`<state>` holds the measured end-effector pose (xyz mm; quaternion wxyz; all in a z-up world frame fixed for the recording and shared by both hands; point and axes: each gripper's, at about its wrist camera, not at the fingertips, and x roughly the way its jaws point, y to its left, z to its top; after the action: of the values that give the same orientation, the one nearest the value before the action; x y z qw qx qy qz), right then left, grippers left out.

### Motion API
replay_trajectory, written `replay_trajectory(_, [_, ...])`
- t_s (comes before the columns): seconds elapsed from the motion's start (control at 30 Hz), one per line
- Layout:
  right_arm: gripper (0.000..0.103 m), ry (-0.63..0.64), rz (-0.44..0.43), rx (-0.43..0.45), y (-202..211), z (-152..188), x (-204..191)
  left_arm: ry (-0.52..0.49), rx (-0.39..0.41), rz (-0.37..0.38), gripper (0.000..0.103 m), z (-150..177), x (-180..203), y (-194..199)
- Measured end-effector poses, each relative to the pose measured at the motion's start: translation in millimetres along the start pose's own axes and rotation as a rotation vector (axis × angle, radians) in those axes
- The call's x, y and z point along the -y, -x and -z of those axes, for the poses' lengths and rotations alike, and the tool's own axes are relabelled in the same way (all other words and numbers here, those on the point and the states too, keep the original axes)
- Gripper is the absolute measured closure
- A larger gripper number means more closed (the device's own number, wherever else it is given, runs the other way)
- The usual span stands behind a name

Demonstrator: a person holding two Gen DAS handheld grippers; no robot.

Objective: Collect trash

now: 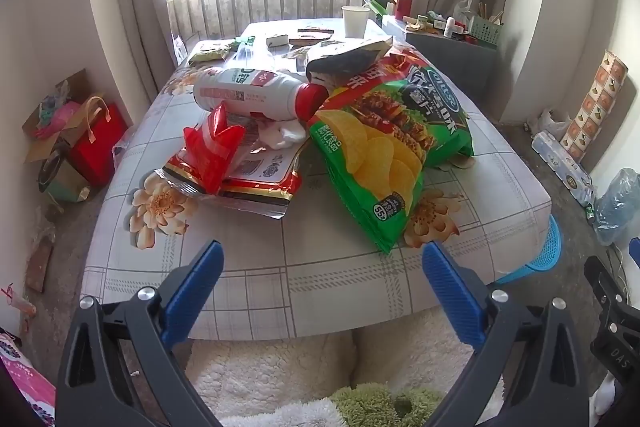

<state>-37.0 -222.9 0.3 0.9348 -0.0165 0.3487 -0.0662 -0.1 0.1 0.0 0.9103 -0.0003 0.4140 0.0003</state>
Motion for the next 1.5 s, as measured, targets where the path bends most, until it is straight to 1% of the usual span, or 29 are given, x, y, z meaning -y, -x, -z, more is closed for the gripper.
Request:
replay_trajectory(0.97, [0.007,-0.003,-0.001,0.003,0.8,1.3,-3.3,0.001,-0.004,0.001,0.006,5.1,-3.3,0.4])
replay_trajectory(1.1, [0.007,-0.003,-0.001,0.002,0.6,1.0,-2.5,0.002,-0.008,0.002,0.006,6.3,-8.6,-2.3])
replay_trajectory(1.5, [0.007,-0.004,-0.003,0.003,0.2,1.5,-3.4,0.006,-0.022,-0.006,0.006,5.1,-4.1,-6.0])
